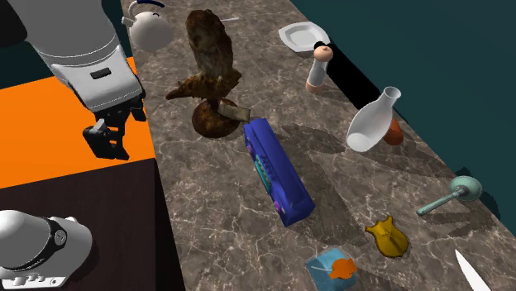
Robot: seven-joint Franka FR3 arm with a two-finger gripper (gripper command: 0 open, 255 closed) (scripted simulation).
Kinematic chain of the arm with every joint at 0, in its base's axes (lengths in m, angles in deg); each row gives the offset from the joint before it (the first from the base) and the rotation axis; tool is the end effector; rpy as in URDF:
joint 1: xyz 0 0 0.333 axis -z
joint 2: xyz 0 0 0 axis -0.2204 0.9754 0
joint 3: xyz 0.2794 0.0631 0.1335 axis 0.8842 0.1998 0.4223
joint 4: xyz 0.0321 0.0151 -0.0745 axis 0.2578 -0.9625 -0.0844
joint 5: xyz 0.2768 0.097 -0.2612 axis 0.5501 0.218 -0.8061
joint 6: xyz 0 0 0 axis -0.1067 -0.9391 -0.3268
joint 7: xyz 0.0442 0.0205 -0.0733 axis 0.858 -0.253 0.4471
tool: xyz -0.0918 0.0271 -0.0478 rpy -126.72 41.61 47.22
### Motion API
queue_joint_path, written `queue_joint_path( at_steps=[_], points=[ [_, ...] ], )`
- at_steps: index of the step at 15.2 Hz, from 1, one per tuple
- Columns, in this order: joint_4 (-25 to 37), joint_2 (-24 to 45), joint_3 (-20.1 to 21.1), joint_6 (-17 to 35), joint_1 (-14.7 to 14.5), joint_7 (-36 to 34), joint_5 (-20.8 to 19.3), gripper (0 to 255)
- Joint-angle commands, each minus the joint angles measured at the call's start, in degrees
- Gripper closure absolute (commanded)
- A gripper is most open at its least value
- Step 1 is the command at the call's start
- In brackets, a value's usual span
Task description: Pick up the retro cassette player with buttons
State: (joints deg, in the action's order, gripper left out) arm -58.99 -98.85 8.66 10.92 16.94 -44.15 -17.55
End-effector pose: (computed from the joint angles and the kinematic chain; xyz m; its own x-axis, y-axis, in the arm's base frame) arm 0.3552 0.0830 0.5031 0.9438 -0.3106 -0.1134 -0.3063 -0.9504 0.0538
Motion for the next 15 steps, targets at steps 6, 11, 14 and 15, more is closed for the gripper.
queue_joint_path(
  at_steps=[6, 11, 14, 15],
  points=[
    [4.9, 14.5, 6.1, 11.7, 4.4, -16.7, -1.0, 0],
    [10.6, 25.7, 8.8, 17.8, 7.2, -29.2, -5.1, 0],
    [14.7, 32.4, 9.3, 20.5, 8.1, -36.8, -8.5, 0],
    [16.2, 34.7, 9.3, 21.2, 8.3, -39.3, -9.7, 0]
  ],
)
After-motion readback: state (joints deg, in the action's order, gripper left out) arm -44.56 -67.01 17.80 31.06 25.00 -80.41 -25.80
